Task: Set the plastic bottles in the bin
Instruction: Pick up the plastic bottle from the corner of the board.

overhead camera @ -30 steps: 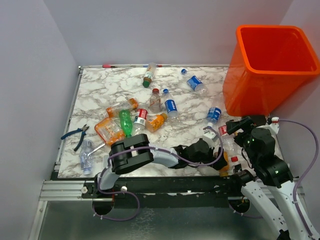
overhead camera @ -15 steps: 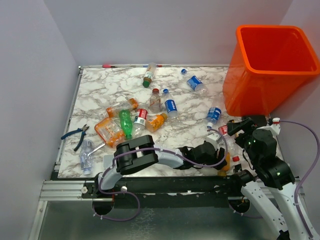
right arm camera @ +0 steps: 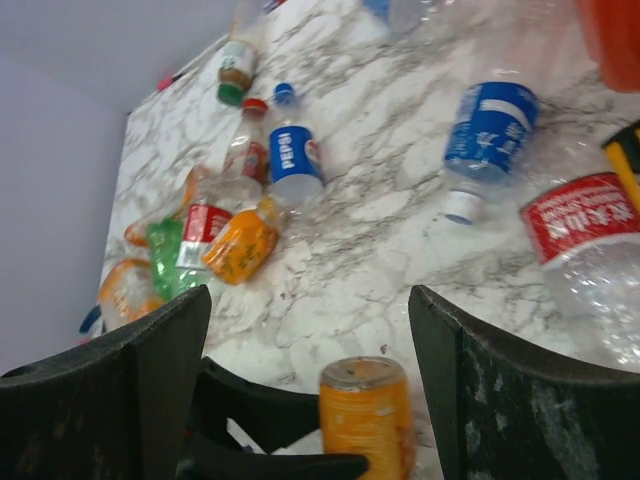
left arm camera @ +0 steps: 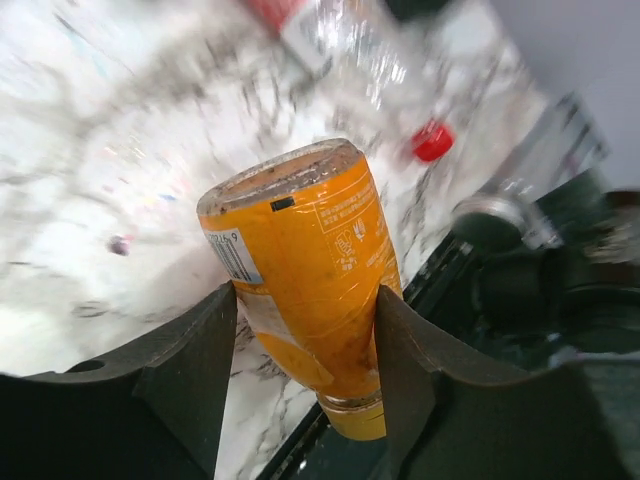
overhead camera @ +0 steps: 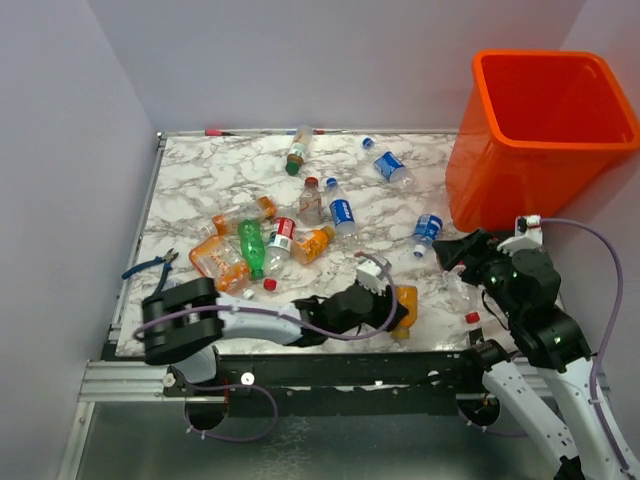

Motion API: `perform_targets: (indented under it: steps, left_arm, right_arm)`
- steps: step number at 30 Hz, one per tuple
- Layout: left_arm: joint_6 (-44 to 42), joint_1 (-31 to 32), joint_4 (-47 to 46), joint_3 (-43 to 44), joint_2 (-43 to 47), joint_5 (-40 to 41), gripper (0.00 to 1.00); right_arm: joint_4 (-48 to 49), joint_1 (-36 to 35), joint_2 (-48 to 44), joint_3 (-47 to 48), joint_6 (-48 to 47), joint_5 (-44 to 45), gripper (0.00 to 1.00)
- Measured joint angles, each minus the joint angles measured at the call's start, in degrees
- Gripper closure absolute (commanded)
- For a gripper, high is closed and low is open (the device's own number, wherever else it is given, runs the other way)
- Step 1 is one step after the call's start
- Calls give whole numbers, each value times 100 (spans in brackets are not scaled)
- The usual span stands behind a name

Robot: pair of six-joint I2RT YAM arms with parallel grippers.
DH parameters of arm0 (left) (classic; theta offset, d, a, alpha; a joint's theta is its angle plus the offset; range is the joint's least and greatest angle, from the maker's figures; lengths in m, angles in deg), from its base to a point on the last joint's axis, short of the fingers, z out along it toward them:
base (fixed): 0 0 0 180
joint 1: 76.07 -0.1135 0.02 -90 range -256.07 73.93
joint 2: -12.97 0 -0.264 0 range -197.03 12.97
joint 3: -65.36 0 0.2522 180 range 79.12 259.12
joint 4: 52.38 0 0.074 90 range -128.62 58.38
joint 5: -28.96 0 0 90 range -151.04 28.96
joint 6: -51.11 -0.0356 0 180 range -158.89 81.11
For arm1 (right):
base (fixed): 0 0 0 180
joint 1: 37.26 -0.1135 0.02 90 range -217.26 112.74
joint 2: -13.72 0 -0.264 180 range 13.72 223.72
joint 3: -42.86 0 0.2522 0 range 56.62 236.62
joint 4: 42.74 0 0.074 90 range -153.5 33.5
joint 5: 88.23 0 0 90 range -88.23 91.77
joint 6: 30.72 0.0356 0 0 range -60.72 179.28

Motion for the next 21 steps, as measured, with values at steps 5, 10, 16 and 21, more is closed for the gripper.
perform_targets:
  steps: [5, 10, 16, 21]
  left_arm:
    - [85, -446, -66, -1078, 2376, 695, 65]
    - [452, -1499, -160, -1670, 4435, 1353, 67]
    - [940, -1836, -352, -2035, 5436, 1961, 67]
    - [1259, -1836, -527, -2157, 5504, 2334, 68]
  right_arm:
    - [815, 0, 627, 337, -393, -1246, 17]
    - [2118, 0, 1093, 149, -334, -2479, 21]
    - [3797, -245, 1895, -396, 173, -3473, 19]
    - [4356, -1602, 2704, -240, 105, -3276, 16]
